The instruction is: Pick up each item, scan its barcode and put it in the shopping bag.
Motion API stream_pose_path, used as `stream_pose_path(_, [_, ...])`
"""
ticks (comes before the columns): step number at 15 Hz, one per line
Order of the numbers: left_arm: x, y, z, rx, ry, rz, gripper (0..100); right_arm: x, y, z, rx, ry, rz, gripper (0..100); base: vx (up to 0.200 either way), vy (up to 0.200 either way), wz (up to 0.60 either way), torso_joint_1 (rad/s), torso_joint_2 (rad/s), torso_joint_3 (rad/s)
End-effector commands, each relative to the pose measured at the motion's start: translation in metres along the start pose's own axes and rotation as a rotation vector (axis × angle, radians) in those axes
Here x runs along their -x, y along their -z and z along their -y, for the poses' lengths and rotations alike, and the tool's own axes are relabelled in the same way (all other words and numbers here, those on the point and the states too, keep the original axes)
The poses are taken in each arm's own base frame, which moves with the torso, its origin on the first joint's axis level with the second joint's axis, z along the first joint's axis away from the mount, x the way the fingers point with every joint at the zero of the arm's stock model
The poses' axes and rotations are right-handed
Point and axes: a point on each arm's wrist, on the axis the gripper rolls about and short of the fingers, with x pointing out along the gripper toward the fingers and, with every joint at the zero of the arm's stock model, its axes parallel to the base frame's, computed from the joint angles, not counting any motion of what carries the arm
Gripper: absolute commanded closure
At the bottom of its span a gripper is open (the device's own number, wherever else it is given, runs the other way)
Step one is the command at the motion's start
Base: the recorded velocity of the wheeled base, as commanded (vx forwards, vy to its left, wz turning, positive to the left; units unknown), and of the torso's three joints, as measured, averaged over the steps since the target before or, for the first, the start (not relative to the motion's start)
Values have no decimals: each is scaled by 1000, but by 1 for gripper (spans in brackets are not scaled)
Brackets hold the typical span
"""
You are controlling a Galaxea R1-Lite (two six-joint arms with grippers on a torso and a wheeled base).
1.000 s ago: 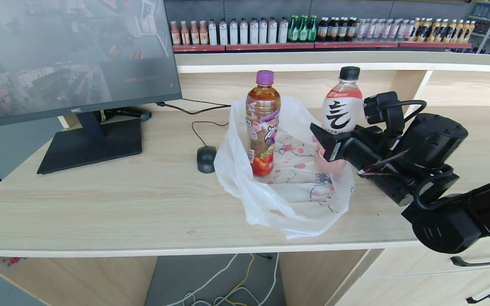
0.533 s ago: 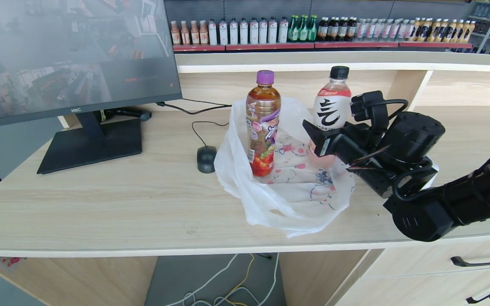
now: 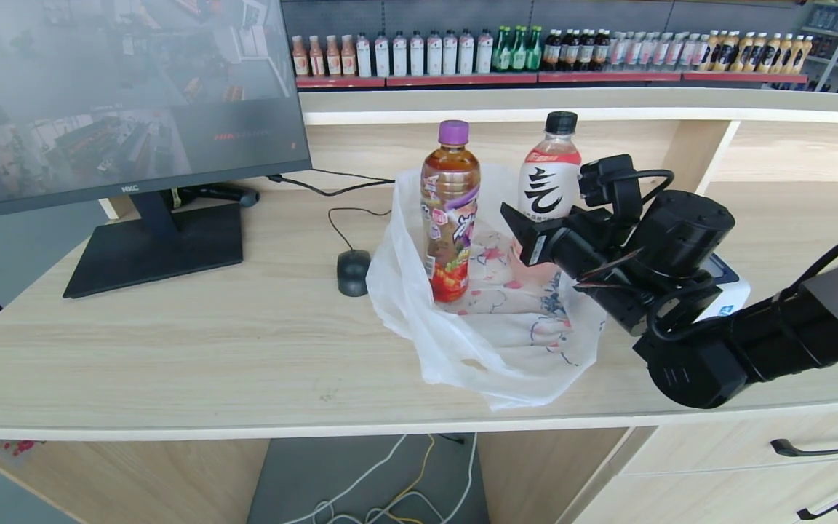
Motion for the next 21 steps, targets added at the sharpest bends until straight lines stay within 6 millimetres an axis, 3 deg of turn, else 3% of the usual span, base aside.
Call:
stream_pose_path(1, [0,0,0,0,1,1,0,0,7,-1,0,-2,-16,100,0,0,0,0,0,0])
stream_pose_path(7, [0,0,0,-1,0,1,0,-3,23,-1,6,3,-30,100,0,0,0,0,0,0])
stream_pose_path(21, [0,0,0,0,0,1,0,5,34,-6,50,-14,-67,100,0,0,0,0,0,0])
